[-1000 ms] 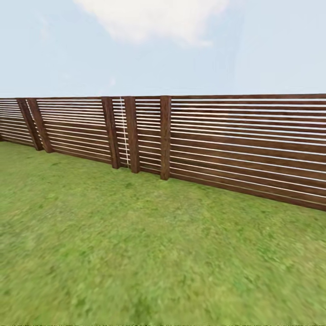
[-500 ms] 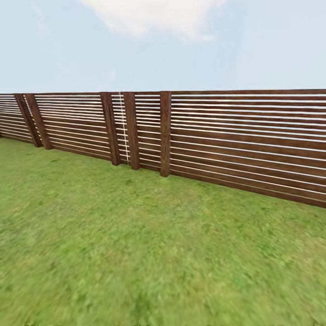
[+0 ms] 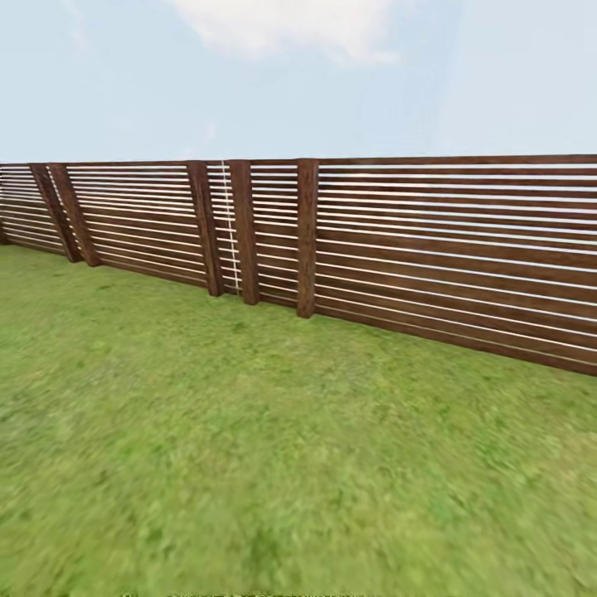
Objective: Take the three Easter eggs out of the wicker basket on the lawn in the garden, then place them on the lawn next to a single tree (choose any tree) so that all three eggs are next to the same tree and none are left in the basket.
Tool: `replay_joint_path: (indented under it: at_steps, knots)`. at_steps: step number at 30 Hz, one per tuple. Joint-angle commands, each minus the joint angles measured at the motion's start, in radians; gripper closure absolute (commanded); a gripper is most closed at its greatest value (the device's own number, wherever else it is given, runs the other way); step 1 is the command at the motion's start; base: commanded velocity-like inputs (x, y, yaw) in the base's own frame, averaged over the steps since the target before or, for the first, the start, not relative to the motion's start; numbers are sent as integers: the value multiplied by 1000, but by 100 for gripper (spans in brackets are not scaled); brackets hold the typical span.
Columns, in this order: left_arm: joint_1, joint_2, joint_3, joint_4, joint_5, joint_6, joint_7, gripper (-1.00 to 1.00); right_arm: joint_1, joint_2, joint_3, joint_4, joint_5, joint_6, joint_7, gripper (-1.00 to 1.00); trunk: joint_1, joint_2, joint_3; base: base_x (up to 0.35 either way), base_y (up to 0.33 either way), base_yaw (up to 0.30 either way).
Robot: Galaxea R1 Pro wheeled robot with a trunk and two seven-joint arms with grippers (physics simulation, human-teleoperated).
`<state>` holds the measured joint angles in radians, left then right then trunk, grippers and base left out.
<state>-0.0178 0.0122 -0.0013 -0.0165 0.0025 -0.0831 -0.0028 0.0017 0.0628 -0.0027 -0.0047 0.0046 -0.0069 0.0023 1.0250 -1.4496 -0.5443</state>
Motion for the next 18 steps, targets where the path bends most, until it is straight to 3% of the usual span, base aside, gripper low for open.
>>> replay_joint_path:
  at_steps: [1, 10, 18]
  knots:
    - [-1, 0, 0, 1, 0, -4, 0, -100, 0, 5, 0, -5, 0, -1, 0, -100, 0, 0, -2, 0, 0, 145]
    - [-1, 0, -1, 1, -1, -25, -1, -100, 0, 27, 4, -24, 6, -1, 1, -100, 0, 0, -14, 0, 0, 176]
    - [-1, 0, -2, 1, -2, -42, -3, -100, 0, 38, 6, -37, 8, -2, 1, -100, -31, 56, 2, 0, 0, 195]
